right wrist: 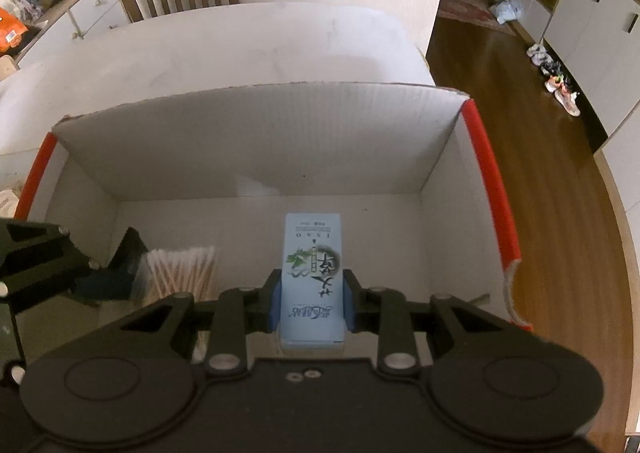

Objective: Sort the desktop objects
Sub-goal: 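Lower the swab bag and blue carton into the shoebox, opening both grippers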

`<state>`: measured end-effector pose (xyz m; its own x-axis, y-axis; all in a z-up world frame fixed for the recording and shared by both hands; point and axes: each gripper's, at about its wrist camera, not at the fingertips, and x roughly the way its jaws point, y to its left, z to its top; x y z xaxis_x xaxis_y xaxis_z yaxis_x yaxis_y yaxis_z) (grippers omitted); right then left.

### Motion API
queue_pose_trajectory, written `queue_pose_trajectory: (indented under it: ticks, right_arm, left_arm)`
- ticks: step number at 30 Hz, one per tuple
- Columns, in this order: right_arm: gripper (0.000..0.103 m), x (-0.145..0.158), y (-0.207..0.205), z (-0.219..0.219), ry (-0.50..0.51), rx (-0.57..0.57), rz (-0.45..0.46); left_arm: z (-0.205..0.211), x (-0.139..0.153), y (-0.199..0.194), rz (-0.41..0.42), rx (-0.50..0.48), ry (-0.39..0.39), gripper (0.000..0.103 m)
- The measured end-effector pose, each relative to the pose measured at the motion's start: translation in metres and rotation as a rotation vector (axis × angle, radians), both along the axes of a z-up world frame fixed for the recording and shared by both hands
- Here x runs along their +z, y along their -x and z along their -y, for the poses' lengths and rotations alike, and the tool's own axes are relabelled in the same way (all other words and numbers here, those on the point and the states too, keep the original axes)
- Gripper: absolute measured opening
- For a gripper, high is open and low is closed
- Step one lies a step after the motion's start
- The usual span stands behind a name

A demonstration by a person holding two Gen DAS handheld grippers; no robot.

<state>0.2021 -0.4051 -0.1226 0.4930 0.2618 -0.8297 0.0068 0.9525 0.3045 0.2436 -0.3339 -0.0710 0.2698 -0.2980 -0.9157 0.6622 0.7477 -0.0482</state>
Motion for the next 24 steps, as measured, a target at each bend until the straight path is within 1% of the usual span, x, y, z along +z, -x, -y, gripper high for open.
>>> queue_pose_trajectory:
  ticks: [6, 15, 20, 24]
  right_arm:
    - [0.028, -0.003, -0.011, -0.004, -0.008, 0.008, -0.020]
    - [0.028, -0.013, -0.016, -0.006, -0.007, 0.013, -0.072]
    - [0.029, -0.013, -0.016, -0.009, 0.003, 0.019, -0.080]
    - [0.030, -0.012, -0.015, -0.012, 0.007, 0.026, -0.087]
  left_arm:
    - [0.007, -0.002, 0.001, -0.008, -0.019, -0.026, 0.054]
    - [0.015, -0.006, 0.012, -0.036, -0.065, -0.021, 0.054]
    - [0.020, -0.011, 0.015, -0.081, -0.072, -0.045, 0.054]
    - [0.019, -0.010, 0.017, -0.099, -0.065, -0.035, 0.053]
